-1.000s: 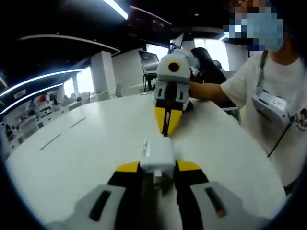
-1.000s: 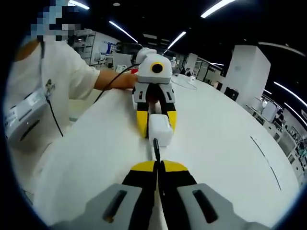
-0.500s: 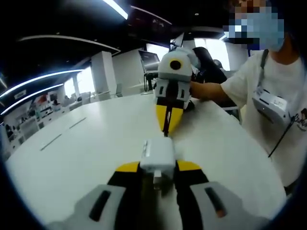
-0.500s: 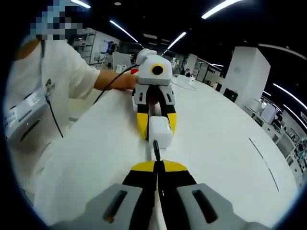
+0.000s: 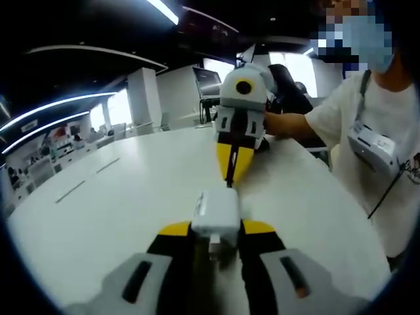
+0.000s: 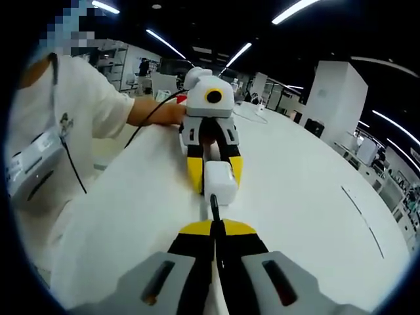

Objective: Plug the desk Type‑C cable into the charger adapter.

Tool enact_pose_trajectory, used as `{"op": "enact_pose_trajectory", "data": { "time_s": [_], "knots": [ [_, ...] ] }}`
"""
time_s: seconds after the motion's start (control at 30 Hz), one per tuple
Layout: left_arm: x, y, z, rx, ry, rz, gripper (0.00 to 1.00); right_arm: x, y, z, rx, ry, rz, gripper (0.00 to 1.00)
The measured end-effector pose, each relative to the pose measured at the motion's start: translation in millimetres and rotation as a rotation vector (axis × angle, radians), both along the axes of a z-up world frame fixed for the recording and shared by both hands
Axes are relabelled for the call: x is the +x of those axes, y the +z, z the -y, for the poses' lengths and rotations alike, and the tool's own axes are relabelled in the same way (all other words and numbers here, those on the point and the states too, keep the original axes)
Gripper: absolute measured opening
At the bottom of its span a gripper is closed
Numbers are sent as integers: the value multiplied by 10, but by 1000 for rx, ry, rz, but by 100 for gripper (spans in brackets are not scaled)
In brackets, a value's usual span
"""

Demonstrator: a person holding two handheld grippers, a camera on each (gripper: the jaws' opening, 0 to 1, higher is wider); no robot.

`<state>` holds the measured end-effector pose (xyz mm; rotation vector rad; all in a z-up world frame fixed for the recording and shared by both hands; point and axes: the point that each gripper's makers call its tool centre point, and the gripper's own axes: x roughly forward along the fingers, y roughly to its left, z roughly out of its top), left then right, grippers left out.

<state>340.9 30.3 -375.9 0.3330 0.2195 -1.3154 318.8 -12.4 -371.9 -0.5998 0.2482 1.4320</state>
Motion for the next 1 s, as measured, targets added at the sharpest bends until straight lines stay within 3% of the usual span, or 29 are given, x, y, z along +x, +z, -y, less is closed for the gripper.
{"op": "enact_pose_trajectory", "data": {
  "time_s": [1.0],
  "knots": [
    [21,-6,-15,8,21,-21,26,-6,3,-39,-6,-30,-14,1]
  ]
}}
